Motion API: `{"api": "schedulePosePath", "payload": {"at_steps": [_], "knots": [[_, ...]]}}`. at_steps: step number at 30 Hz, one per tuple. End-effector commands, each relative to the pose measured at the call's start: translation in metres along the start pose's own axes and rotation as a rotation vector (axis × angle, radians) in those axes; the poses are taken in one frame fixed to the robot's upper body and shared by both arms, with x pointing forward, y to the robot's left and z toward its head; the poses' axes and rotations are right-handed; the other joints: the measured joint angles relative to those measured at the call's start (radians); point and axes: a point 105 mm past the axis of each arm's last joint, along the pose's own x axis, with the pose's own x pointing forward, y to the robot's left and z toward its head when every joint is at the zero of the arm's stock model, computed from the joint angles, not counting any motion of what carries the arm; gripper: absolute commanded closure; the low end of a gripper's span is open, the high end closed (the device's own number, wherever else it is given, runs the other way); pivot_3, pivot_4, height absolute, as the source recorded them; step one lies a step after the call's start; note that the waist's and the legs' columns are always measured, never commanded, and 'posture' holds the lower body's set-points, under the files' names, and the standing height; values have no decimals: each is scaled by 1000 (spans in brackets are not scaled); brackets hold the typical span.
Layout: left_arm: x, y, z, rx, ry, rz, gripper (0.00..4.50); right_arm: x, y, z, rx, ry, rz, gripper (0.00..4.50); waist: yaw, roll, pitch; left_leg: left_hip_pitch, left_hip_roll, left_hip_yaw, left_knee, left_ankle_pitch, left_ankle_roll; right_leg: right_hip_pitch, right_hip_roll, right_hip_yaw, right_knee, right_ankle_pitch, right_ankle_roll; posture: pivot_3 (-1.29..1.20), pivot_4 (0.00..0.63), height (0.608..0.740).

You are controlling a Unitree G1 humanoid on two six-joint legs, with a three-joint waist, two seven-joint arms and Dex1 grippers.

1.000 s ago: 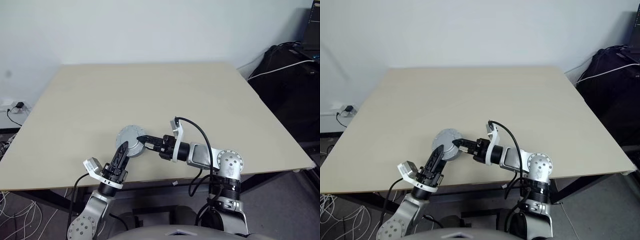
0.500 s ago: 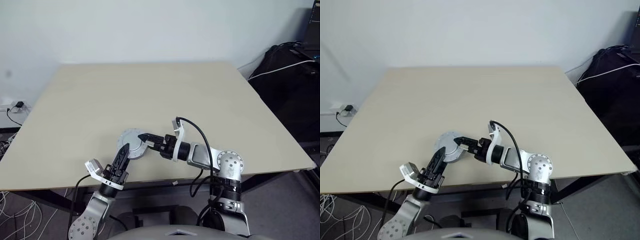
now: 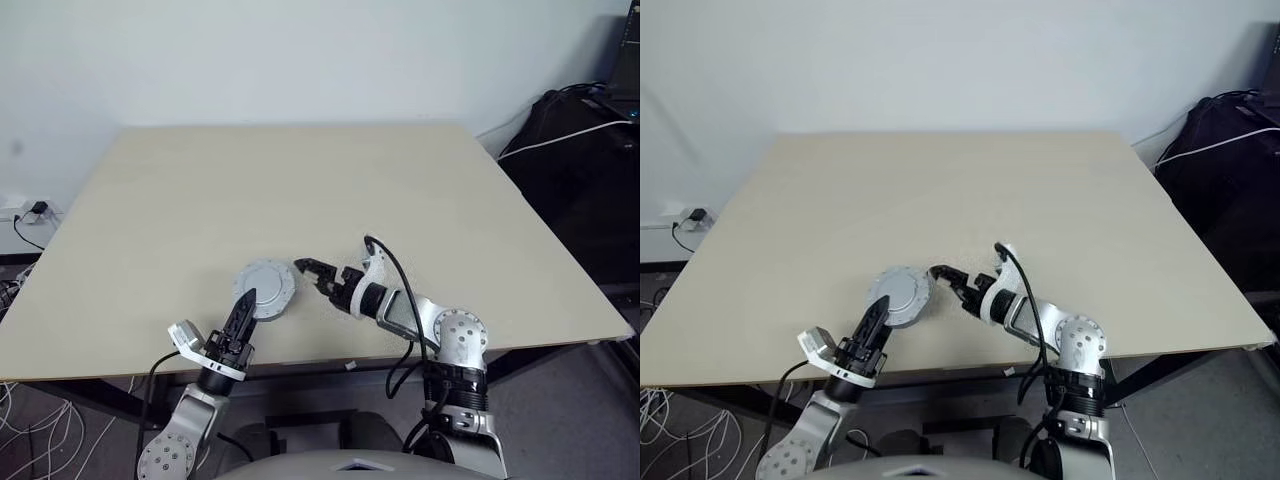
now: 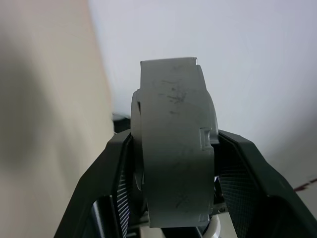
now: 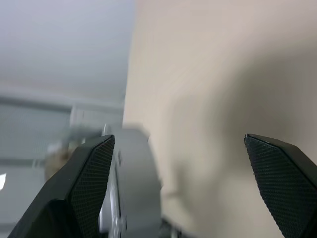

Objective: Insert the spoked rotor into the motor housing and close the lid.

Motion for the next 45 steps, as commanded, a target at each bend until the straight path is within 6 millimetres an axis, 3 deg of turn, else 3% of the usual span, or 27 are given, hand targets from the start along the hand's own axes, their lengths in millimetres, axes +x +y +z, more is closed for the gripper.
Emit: {"api": "schedulePosePath", "payload": {"at_steps": [1,6,13,22,32,42,43,45], "knots": [[9,-10,15,42,-144,-38,2366,12,10,-22,113,-5,77,0,-1,0,0,0,0,0,0,0,0,0,0,0,0,0,0,0,0,740],[11,5,40,142,-321,88,2366,13,9,-23,105,2,64,0,3,0,0,0,0,0,0,0,0,0,0,0,0,0,0,0,0,740],[13,7,75,140,-522,158,2366,13,6,-25,89,7,50,0,10,0,-1,-1,0,0,3,-1,1,0,-1,0,0,3,4,0,0,740],[31,14,124,152,-629,190,2366,14,5,-25,85,3,48,0,22,-1,-5,-2,-1,1,8,1,-1,2,-1,0,-1,5,7,0,0,740],[43,37,144,157,-653,271,2366,12,4,-24,84,-11,50,0,24,-4,-7,-3,-1,0,9,1,-1,3,-1,-1,-2,5,8,0,0,740],[44,45,146,151,-665,320,2366,11,3,-25,85,-15,48,0,24,-5,-7,-3,-1,0,9,1,-1,3,-1,-1,-2,6,8,0,0,740],[44,45,146,149,-666,321,1674,11,3,-25,85,-15,47,0,24,-5,-7,-3,-1,0,9,1,-1,3,-1,-1,-2,6,8,0,0,740],[44,46,146,152,-665,330,1101,12,3,-25,86,-14,47,0,25,-5,-8,-3,-1,0,9,1,-1,3,-1,-1,-2,6,8,0,0,740]]}}
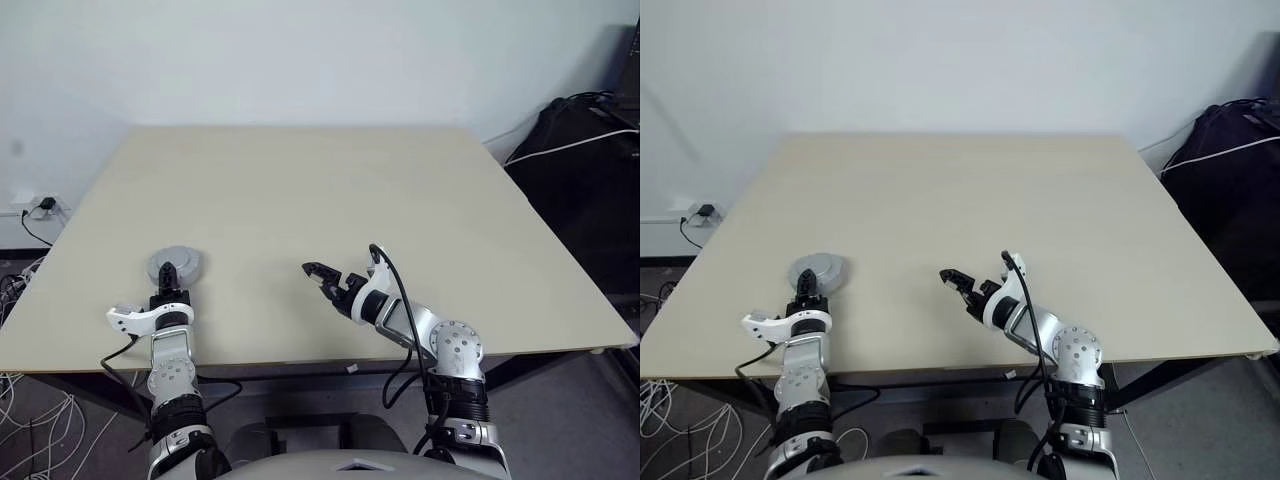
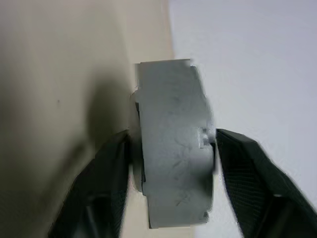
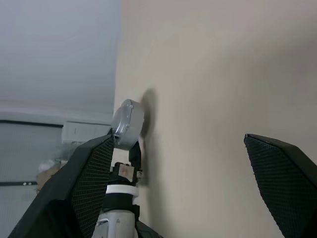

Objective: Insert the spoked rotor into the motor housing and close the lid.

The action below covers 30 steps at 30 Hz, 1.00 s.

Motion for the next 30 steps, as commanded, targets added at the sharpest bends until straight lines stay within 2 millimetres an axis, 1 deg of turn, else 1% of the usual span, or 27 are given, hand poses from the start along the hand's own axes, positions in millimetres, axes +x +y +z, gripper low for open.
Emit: {"api": "schedulePosePath", "payload": {"at_steps": [1,3,4,10,15,20,26,30], "knots": [[6,-18,1,2,-21,-48,801,9,20,-19,56,13,93,0,0,0,0,0,0,0,0,0,0,0,0,0,0,0,0,0,0,740],[6,-17,1,1,-27,-38,157,10,19,-19,57,16,92,0,0,0,-1,0,0,0,0,0,0,1,0,0,0,0,0,0,0,740],[6,-17,1,1,-29,-35,61,10,19,-19,57,17,92,0,0,0,-1,1,0,0,0,0,0,1,0,0,0,0,0,0,0,740],[1,-19,1,-8,-41,-21,61,10,19,-20,58,20,91,0,0,-1,-3,1,0,0,1,0,0,1,0,0,1,0,0,0,0,740],[-12,-21,-3,-20,-35,-4,61,10,19,-20,59,20,89,0,-1,-2,-3,1,0,0,1,0,0,1,0,0,0,0,0,0,0,740],[-36,-16,-9,-35,-5,43,61,9,18,-21,63,22,86,0,-1,-1,-4,1,0,0,1,0,0,1,0,1,0,0,0,0,0,740],[-65,-2,-14,-12,52,127,61,10,17,-23,64,32,84,0,1,-1,-7,3,0,0,1,-1,1,3,-1,0,1,0,-1,0,0,740],[-85,2,-16,56,110,155,61,10,18,-23,47,40,86,0,0,0,-8,4,0,0,1,-2,4,3,-1,1,1,1,-1,0,0,740]]}}
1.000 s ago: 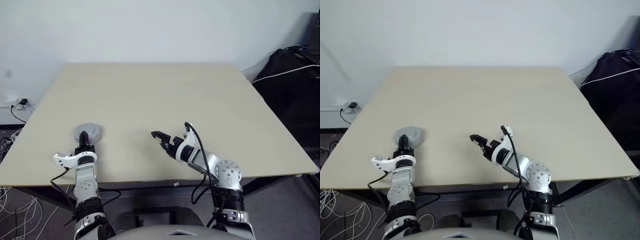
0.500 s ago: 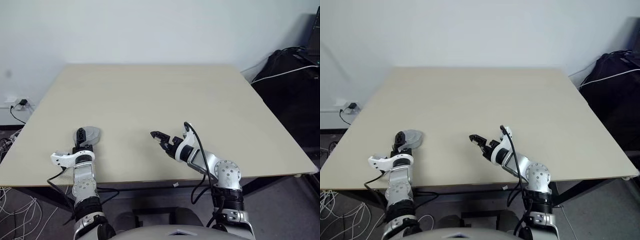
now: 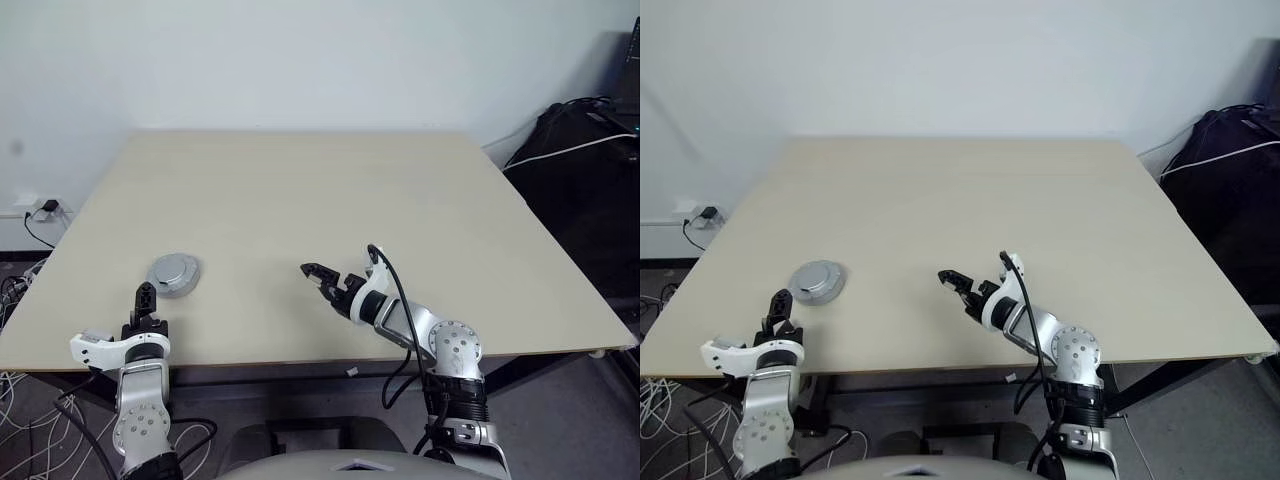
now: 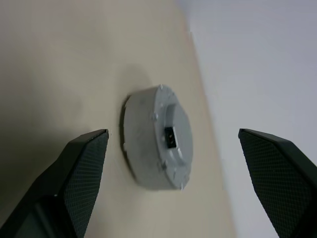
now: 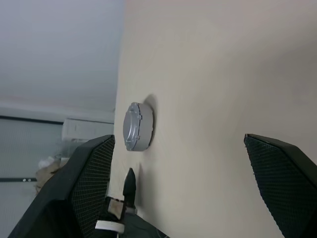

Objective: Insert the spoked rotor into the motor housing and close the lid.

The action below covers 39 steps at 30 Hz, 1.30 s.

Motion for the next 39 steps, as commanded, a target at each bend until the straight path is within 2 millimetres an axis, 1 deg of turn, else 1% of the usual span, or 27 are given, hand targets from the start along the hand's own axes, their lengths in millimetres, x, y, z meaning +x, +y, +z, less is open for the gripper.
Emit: {"api": "schedulePosePath", "payload": {"at_steps": [1,2,4,6,7,8,9,11,12,13,15,17,19,22,24,28,31,36,39], "knots": [[-26,-12,-46,-67,95,-22,61,9,19,-20,32,25,90,0,-1,1,-1,0,0,0,0,0,0,0,0,0,0,0,0,0,0,740],[-28,-16,-45,-23,100,-46,61,9,20,-18,15,22,93,0,0,1,-3,0,0,0,0,0,0,0,0,0,0,0,0,0,0,740],[-33,-31,-47,107,120,-143,61,8,25,-14,-52,2,105,0,-1,3,-3,0,0,0,0,0,-1,0,0,0,0,-1,-1,0,0,740],[-38,-48,-55,297,157,-264,61,7,29,-10,-222,-25,91,0,-2,6,-3,0,0,2,0,1,-2,-1,0,1,0,-2,-4,0,0,740],[-41,-58,-61,410,158,-344,61,6,30,-5,-279,-64,90,0,0,6,-3,0,-1,3,0,1,-1,0,-1,2,0,-2,-4,0,0,740],[-44,-64,-65,484,155,-400,61,6,31,-2,-312,-94,92,0,2,6,-4,0,-1,2,0,0,1,0,-1,2,-1,-2,-4,0,0,740],[-46,-69,-72,581,162,-456,61,4,32,5,-407,-155,86,0,1,6,-5,0,-2,2,0,1,1,1,0,1,-1,-3,-4,0,0,740],[-51,-73,-82,717,177,-531,61,-1,32,14,-556,-244,76,0,1,9,-6,2,-2,2,0,1,0,2,0,1,0,-3,-5,0,0,740],[-53,-74,-87,798,178,-572,61,-4,29,18,-648,-286,55,0,0,10,-6,3,-1,2,0,1,0,2,0,1,0,-3,-5,0,0,740],[-56,-75,-90,847,175,-599,61,-6,27,19,-702,-312,43,0,-1,10,-6,4,-1,2,-1,1,0,3,1,1,0,-3,-5,0,0,740],[-58,-73,-95,969,154,-650,61,-12,19,20,-834,-346,14,0,0,11,-6,5,-1,2,-1,2,0,3,1,2,1,-3,-5,0,0,740],[-58,-68,-96,1048,127,-658,61,-18,8,17,-970,-353,-18,0,-1,11,-6,5,-1,3,-2,2,-1,2,1,3,1,-3,-6,0,0,740],[-58,-64,-95,1087,107,-665,61,-24,-3,15,-1055,-367,-61,0,0,11,-6,5,-1,3,-2,3,-3,2,1,3,1,-3,-6,0,0,740],[-60,-61,-96,1126,88,-680,61,-32,-14,8,-1230,-367,-87,0,1,11,-5,5,-1,3,-2,2,-1,2,1,3,1,-4,-7,0,0,740],[-62,-60,-96,1144,82,-695,61,-38,-23,4,-1280,-362,-104,0,2,10,-5,6,-1,3,-2,2,0,3,0,3,1,-4,-6,0,0,740],[-62,-53,-91,1207,31,-673,61,-50,-31,5,-1299,-423,-168,0,4,10,-5,8,0,4,-2,1,1,3,0,4,1,-5,-5,0,0,740],[-61,-51,-90,1209,20,-662,61,-57,-34,10,-1283,-491,-224,0,5,9,-4,9,1,5,-2,1,1,3,0,4,2,-5,-5,0,0,740],[-60,-52,-91,1204,30,-679,61,-54,-35,7,-1293,-474,-212,0,6,9,-4,13,6,6,-2,0,2,1,-3,3,2,-6,-3,0,0,740],[-60,-52,-93,1202,34,-683,61,-53,-35,6,-1294,-459,-209,0,8,9,-4,12,6,7,-2,0,3,1,-3,3,2,-4,-6,0,0,740]]}}
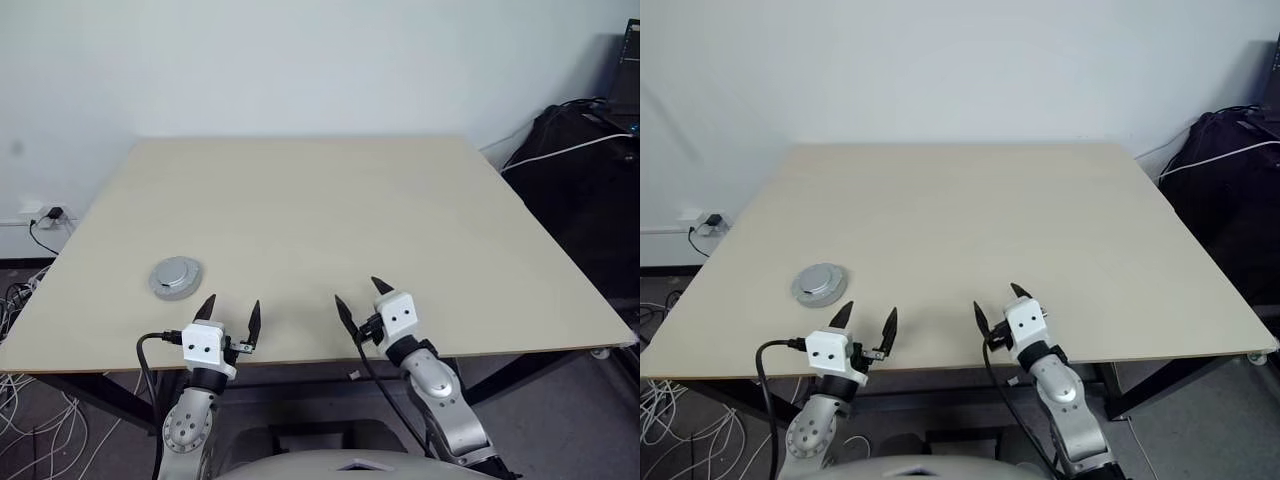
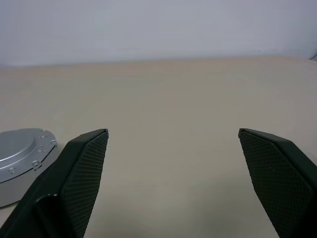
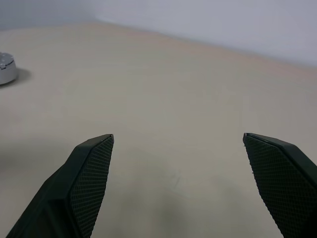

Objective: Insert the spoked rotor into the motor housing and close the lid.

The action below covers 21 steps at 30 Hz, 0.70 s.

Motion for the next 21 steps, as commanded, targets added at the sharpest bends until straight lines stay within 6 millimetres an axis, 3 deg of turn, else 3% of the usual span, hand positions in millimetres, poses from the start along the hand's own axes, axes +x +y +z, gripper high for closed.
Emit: {"api": "schedulePosePath", "payload": {"at_steps": [1,21], "knots": [[5,-1,10,7,-54,-8,61,4,-3,11,-20,-43,2,0,1,0,0,0,0,0,0,0,0,0,0,0,0,1,-2,0,0,740],[5,-4,15,0,-54,-7,61,6,0,8,3,-22,25,0,4,0,0,0,0,0,0,0,1,0,0,0,0,1,-2,0,0,740]]}}
